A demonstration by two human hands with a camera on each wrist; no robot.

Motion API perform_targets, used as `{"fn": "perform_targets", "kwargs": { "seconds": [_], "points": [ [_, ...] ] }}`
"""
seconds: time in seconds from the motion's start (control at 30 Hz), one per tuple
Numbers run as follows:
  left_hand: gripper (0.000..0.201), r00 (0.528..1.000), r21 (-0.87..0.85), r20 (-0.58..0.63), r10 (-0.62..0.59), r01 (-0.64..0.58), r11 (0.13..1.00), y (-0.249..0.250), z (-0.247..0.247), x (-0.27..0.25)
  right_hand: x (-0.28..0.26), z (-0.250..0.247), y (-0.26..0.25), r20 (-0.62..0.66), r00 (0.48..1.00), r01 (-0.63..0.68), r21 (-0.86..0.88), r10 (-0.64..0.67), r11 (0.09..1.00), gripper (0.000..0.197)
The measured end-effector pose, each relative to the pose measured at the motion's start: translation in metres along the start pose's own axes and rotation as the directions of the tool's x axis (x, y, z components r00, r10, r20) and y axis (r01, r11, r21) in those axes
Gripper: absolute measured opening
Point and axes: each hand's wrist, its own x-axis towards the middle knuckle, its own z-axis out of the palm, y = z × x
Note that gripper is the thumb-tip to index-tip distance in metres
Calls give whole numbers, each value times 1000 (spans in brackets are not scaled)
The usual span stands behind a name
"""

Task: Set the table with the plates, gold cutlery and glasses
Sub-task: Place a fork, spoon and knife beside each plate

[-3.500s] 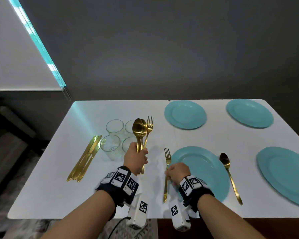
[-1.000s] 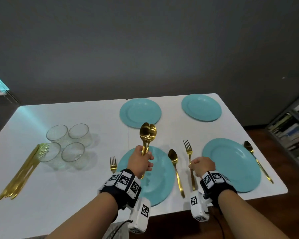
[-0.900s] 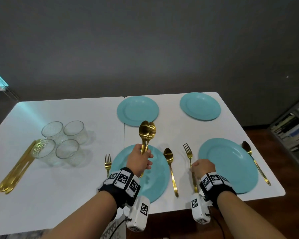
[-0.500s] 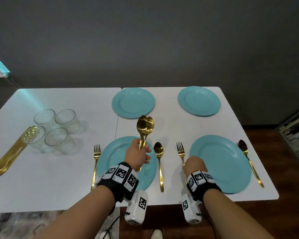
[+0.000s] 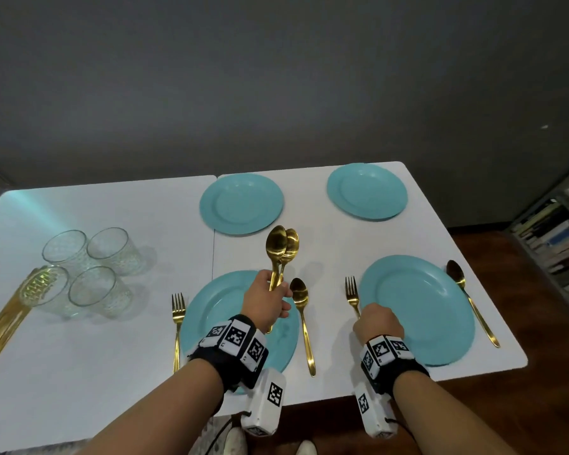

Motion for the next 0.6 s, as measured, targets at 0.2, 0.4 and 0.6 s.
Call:
{"fn": "perform_targets", "kwargs": {
  "seconds": [0.2,0.4,0.6],
  "points": [
    [12,998,-3,63,-20,20,1000,5,-14,9,-10,-3,-8,-21,1000,-21,-11,21,1000,25],
    [9,993,78,117,-17,8,997,13,-39,19,-29,-31,-61,-129,965,238,79,-227,968,25],
    [17,974,131,224,19,-50,990,31,-50,21,-61,-55,-125,-244,776,614,79,-582,785,28]
  ]
}}
